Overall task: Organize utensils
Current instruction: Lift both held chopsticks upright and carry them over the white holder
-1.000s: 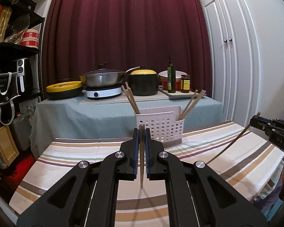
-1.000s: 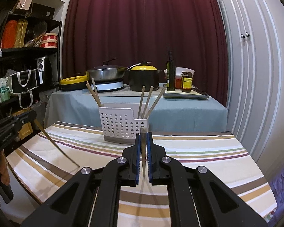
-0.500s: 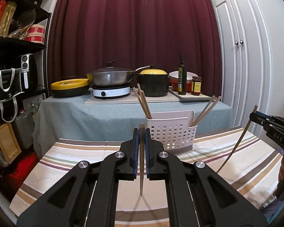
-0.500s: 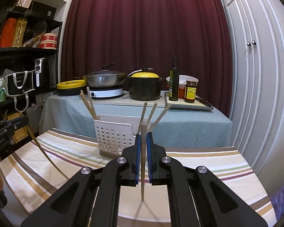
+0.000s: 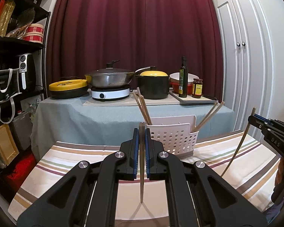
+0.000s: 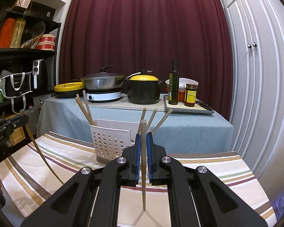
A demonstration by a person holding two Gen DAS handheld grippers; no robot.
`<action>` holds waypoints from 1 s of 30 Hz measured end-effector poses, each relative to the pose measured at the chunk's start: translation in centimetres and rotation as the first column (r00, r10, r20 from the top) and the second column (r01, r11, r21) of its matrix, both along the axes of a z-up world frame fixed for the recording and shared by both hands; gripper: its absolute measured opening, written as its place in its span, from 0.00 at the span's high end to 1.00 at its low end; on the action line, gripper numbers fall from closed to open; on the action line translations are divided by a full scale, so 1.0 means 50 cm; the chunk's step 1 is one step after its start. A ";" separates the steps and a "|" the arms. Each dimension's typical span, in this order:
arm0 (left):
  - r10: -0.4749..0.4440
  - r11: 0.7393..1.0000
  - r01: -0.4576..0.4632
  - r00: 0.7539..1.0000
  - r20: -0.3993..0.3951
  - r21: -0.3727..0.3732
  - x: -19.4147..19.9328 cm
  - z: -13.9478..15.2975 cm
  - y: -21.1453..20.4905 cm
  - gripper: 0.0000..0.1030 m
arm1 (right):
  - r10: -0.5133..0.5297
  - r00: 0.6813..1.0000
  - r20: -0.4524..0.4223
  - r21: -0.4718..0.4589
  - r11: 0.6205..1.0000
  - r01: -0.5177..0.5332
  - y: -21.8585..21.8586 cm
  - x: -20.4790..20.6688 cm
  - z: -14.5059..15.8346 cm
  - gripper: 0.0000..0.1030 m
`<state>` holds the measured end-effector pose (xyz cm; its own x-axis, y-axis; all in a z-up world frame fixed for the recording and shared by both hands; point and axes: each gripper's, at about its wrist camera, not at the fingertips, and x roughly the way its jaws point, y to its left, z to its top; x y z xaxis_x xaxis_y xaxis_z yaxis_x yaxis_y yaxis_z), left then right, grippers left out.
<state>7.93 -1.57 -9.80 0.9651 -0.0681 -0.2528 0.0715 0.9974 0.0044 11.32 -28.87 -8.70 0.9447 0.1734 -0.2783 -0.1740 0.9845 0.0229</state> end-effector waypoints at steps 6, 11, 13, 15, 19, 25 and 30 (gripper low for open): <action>-0.012 1.000 0.012 1.000 0.016 -0.003 0.009 0.023 -0.008 0.94 | 0.001 1.000 0.017 0.002 1.000 -0.001 -0.001 0.006 0.020 0.93; -0.031 0.999 0.031 0.999 0.036 -0.014 0.018 0.052 -0.017 0.94 | 0.008 0.999 0.039 0.008 1.000 -0.009 -0.001 0.013 0.043 0.93; -0.037 0.999 0.038 0.998 0.047 -0.016 0.020 0.064 -0.022 0.94 | 0.016 0.999 0.049 0.019 1.000 -0.017 -0.001 0.016 0.056 0.93; -0.049 0.998 0.050 0.997 0.066 -0.024 0.024 0.081 -0.026 0.94 | 0.024 0.998 0.059 0.032 0.999 -0.026 -0.002 0.019 0.068 0.93; -0.068 0.997 0.071 0.992 0.109 -0.031 0.034 0.119 -0.038 0.94 | 0.040 0.994 0.097 0.040 0.998 -0.044 0.004 0.025 0.100 0.93; -0.088 0.996 0.092 0.978 0.188 -0.017 0.054 0.180 -0.058 0.94 | 0.067 0.984 0.162 0.065 0.995 -0.079 0.010 0.045 0.155 0.93; -0.099 0.994 0.107 0.970 0.220 -0.026 0.090 0.222 -0.061 0.94 | 0.087 0.975 0.203 0.076 0.992 -0.104 0.023 0.080 0.190 0.93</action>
